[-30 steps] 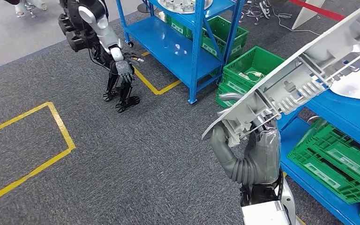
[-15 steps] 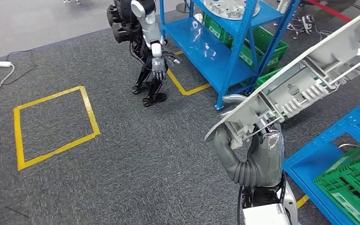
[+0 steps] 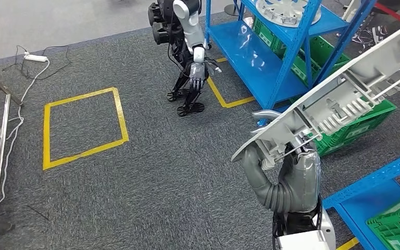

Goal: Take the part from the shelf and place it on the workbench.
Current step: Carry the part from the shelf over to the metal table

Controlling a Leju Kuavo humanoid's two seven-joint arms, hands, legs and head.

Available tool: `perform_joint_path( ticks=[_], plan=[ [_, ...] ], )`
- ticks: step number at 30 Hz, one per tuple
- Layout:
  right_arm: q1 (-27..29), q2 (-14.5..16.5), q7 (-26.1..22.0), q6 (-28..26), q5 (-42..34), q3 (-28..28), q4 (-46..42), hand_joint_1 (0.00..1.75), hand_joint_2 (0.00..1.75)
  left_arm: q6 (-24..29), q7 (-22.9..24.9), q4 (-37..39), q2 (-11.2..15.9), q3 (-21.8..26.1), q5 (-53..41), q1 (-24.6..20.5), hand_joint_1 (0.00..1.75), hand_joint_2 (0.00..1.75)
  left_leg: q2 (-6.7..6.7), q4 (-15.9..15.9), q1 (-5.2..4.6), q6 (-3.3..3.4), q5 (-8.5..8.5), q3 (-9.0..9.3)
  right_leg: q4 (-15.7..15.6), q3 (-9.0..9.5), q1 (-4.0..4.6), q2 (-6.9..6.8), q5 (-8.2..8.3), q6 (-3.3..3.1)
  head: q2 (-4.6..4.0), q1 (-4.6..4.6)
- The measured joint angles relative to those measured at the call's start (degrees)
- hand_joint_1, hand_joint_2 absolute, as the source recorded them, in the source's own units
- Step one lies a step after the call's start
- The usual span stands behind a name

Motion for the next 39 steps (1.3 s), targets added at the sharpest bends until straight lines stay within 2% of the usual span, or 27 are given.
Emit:
perform_joint_path(
  ticks=[2, 3, 5, 7, 9, 10, 11, 12, 13, 15, 17, 18, 20, 21, 22, 24, 26, 27, 28, 29, 30, 31, 33, 34, 36, 38, 39],
  plan=[
    [0.02, -0.03, -0.12, 0.02, 0.01, -0.2, -0.31, 1.75, 1.75, 0.02, -0.2, 0.0, -0.09, 0.0, 0.0, -0.12, 0.0, 1.75, 1.9, -6.45, -0.19, 0.47, 1.94, 3.7, 0.16, 0.44, 0.13, -0.72, -0.57, 0.78, 0.0, -0.15],
    [0.01, -0.05, -0.16, 0.03, 0.02, -0.26, -0.44, 1.75, 1.75, 0.02, -0.15, 0.0, -0.13, 0.0, 0.0, -0.15, 0.0, 1.75, 2.36, -7.66, -0.45, 0.92, 1.96, 4.38, 0.19, 0.65, 0.16, -1.06, -0.79, 1.16, 0.0, -0.07],
    [-0.12, -0.06, -0.19, 0.06, 0.01, -0.32, -0.56, 1.75, 1.75, 0.01, 0.22, -0.01, -0.15, 0.0, 0.0, -0.15, 0.0, 1.75, 1.28, -7.72, -0.86, 2.0, 1.88, 4.25, 0.09, 0.99, -0.07, -1.81, -1.06, 1.85, 0.0, 0.19],
    [-0.28, -0.06, -0.17, 0.07, -0.07, -0.3, -0.61, 1.75, 1.75, 0.07, 0.27, -0.01, -0.13, 0.01, 0.01, -0.15, 0.0, 1.75, 0.17, -7.9, -0.93, 2.87, 2.07, 4.21, 1.53, 0.57, -0.39, -0.9, -2.44, 2.39, 0.0, 0.47],
    [-0.48, -0.1, -0.19, 0.07, -0.32, -0.21, -0.66, 1.75, 1.75, 0.44, -0.83, -0.02, -0.08, 0.01, 0.05, -0.25, 0.0, 1.75, -0.98, -8.03, -1.05, 3.56, 2.24, 4.26, 7.85, -2.19, -0.39, 1.41, -6.14, 2.4, 0.0, 1.18],
    [-0.67, -0.11, -0.2, 0.07, -0.49, -0.13, -0.63, 1.75, 1.75, 0.7, -1.59, -0.02, -0.04, 0.01, 0.08, -0.29, 0.0, 1.75, -1.56, -8.02, -1.25, 3.81, 2.25, 4.26, 12.19, -4.26, -0.3, 2.23, -8.13, 2.23, 0.0, 1.56],
    [-0.92, -0.13, -0.21, 0.07, -0.69, -0.03, -0.54, 1.75, 1.75, 0.91, -2.22, -0.03, 0.01, 0.01, 0.11, -0.32, 0.0, 1.75, -2.21, -8.01, -1.49, 3.99, 2.25, 4.28, 15.85, -6.13, -0.19, 2.65, -9.34, 2.02, 0.0, 1.84],
    [-1.27, -0.13, -0.23, 0.07, -0.94, 0.08, -0.39, 1.75, 1.75, 1.06, -2.57, -0.03, 0.09, 0.02, 0.15, -0.31, 0.0, 1.75, -2.93, -7.99, -1.75, 4.09, 2.24, 4.34, 17.7, -7.28, -0.04, 2.86, -9.33, 1.71, 0.0, 2.03],
    [-1.66, -0.13, -0.27, 0.08, -1.19, 0.19, -0.24, 1.75, 1.75, 1.14, -2.68, -0.03, 0.18, 0.05, 0.17, -0.31, 0.0, 1.75, -3.65, -7.98, -1.97, 4.17, 2.24, 4.44, 17.29, -7.45, 0.15, 3.04, -8.13, 1.3, 0.0, 2.11],
    [-2.36, -0.13, -0.39, 0.09, -1.56, 0.38, -0.04, 1.75, 1.75, 1.24, -2.56, -0.03, 0.34, 0.17, 0.2, -0.32, 0.0, 1.75, -5.08, -7.98, -2.21, 4.2, 2.23, 4.71, 10.89, -5.22, 0.75, 4.2, -3.43, 0.23, 0.0, 2.1],
    [-2.79, -0.13, -0.61, 0.08, -1.64, 0.54, 0.01, 1.75, 1.75, 1.26, -2.25, -0.02, 0.4, 0.36, 0.2, -0.41, 0.0, 1.75, -6.32, -7.85, -2.34, 4.08, 2.25, 4.7, 4.15, -2.66, 1.15, 6.36, -0.37, -0.69, 0.0, 1.96],
    [-2.88, -0.13, -0.83, 0.08, -1.67, 0.6, 0.03, 1.75, 1.75, 1.24, -2.0, -0.02, 0.43, 0.47, 0.21, -0.44, 0.0, 1.75, -6.86, -7.82, -2.3, 3.93, 2.31, 4.54, 2.4, -2.0, 1.28, 7.04, 0.07, -0.92, 0.0, 1.92],
    [-2.79, -0.1, -1.87, 0.08, -2.24, 0.62, 0.06, 1.75, 1.75, 1.09, -1.21, -0.02, 0.5, 0.78, 0.3, -0.39, 0.0, 1.75, -7.96, -7.92, -2.15, 3.38, 2.58, 4.18, 1.43, -1.54, 1.31, 6.57, 0.06, -1.12, 0.0, 1.91],
    [-2.6, -0.04, -2.61, 0.09, -2.86, 0.6, 0.1, 1.75, 1.75, 1.01, -0.64, -0.01, 0.6, 0.94, 0.36, -0.31, 0.0, 1.75, -7.33, -7.77, -2.19, 3.14, 2.46, 3.98, 1.05, -1.34, 1.26, 5.96, 0.29, -1.28, 0.0, 1.87],
    [-2.33, 0.06, -3.46, 0.09, -3.56, 0.57, 0.17, 1.75, 1.75, 0.94, 0.12, -0.01, 0.68, 1.12, 0.39, -0.28, 0.0, 1.75, -5.98, -7.03, -2.26, 2.86, 1.86, 3.53, 0.63, -1.14, 1.17, 5.3, 0.55, -1.49, 0.0, 1.67],
    [-1.54, 0.23, -4.96, 0.09, -4.55, 0.54, 0.39, 1.75, 1.75, 0.88, 1.87, -0.01, 0.88, 1.33, 0.28, -0.36, 0.0, 1.75, -2.63, -2.2, -2.13, 2.28, -1.17, 1.16, 0.01, -0.88, 1.06, 3.87, 0.92, -1.75, 0.0, 1.14],
    [-0.78, 0.29, -5.84, 0.09, -4.85, 0.56, 0.67, 1.75, 1.75, 0.85, 3.26, -0.01, 1.09, 1.4, 0.1, -0.38, 0.0, 1.75, -1.86, 5.21, -1.47, 1.49, -4.51, -2.56, -0.04, -0.91, 1.04, 2.42, 0.87, -1.78, 0.0, 0.74],
    [-0.51, 0.3, -6.01, 0.09, -4.95, 0.56, 0.82, 1.75, 1.75, 0.85, 3.62, -0.01, 1.22, 1.41, 0.06, -0.31, 0.0, 1.75, -1.86, 7.44, -1.12, 1.12, -4.99, -3.69, -0.03, -0.91, 1.0, 1.73, 0.8, -1.72, 0.0, 0.6],
    [-0.31, 0.31, -6.09, 0.09, -5.04, 0.58, 0.99, 1.75, 1.75, 0.85, 3.81, -0.01, 1.37, 1.43, 0.04, -0.25, 0.0, 1.75, -1.79, 7.63, -0.79, 0.77, -4.45, -3.79, -0.02, -0.87, 0.93, 1.07, 0.71, -1.59, 0.0, 0.46],
    [-0.16, 0.32, -6.12, 0.09, -5.13, 0.6, 1.16, 1.75, 1.75, 0.85, 3.9, -0.01, 1.54, 1.45, 0.03, -0.21, 0.0, 1.75, -1.42, 5.45, -0.52, 0.47, -2.95, -2.61, 0.03, -0.79, 0.83, 0.45, 0.58, -1.39, 0.0, 0.34],
    [-0.06, 0.34, -6.15, 0.09, -5.17, 0.6, 1.3, 1.75, 1.75, 0.85, 3.91, -0.01, 1.68, 1.48, 0.02, -0.2, 0.0, 1.75, -0.59, 1.65, -0.31, 0.21, -1.06, -0.47, 0.14, -0.66, 0.73, -0.1, 0.41, -1.12, 0.0, 0.24],
    [-0.01, 0.36, -6.16, 0.09, -5.18, 0.6, 1.4, 1.75, 1.75, 0.85, 3.96, -0.01, 1.77, 1.51, 0.03, -0.25, 0.0, 1.75, 0.8, -2.29, -0.27, 0.08, 0.34, 1.8, 0.33, -0.57, 0.73, -0.58, 0.14, -0.73, 0.0, 0.09],
    [0.05, 0.39, -5.98, 0.1, -5.32, 0.55, 1.49, 1.75, 1.75, 0.88, 3.97, -0.01, 1.84, 1.6, 0.14, -0.34, 0.0, 1.75, 2.63, -7.09, -0.4, 0.51, 1.61, 4.59, 0.72, -0.32, 0.75, -1.35, -0.42, 0.11, 0.0, 0.14],
    [0.16, 0.39, -5.85, 0.1, -5.48, 0.5, 1.49, 1.75, 1.75, 0.89, 3.81, -0.01, 1.84, 1.67, 0.22, -0.36, 0.0, 1.75, 2.74, -7.58, -0.62, 0.98, 1.48, 4.81, 0.78, -0.19, 0.74, -1.7, -0.59, 0.51, 0.0, 0.23],
    [0.86, 0.4, -5.85, 0.1, -6.05, 0.18, 1.48, 1.75, 1.75, 0.89, 3.06, -0.01, 1.89, 1.8, 0.28, -0.36, 0.0, 1.75, 1.52, -7.67, -0.81, 1.95, 1.61, 4.71, 0.78, 0.15, 0.41, -2.24, -0.86, 1.21, 0.0, 0.45],
    [2.26, 0.42, -6.87, 0.07, -6.98, -0.37, 1.45, 1.75, 1.75, 0.82, 2.92, -0.01, 1.89, 1.84, 0.14, -0.44, 0.0, 1.75, 0.15, -7.83, -0.82, 2.73, 1.86, 4.71, 3.08, -0.64, 0.08, -0.67, -2.75, 1.74, 0.0, 0.74],
    [3.03, 0.45, -7.71, 0.04, -7.57, -0.63, 1.45, 1.75, 1.75, 0.77, 3.43, -0.02, 1.89, 1.84, 0.08, -0.5, 0.0, 1.75, -0.52, -7.88, -0.83, 3.06, 1.95, 4.71, 6.03, -1.9, 0.01, 0.64, -4.54, 1.85, 0.0, 1.08]
  ],
)
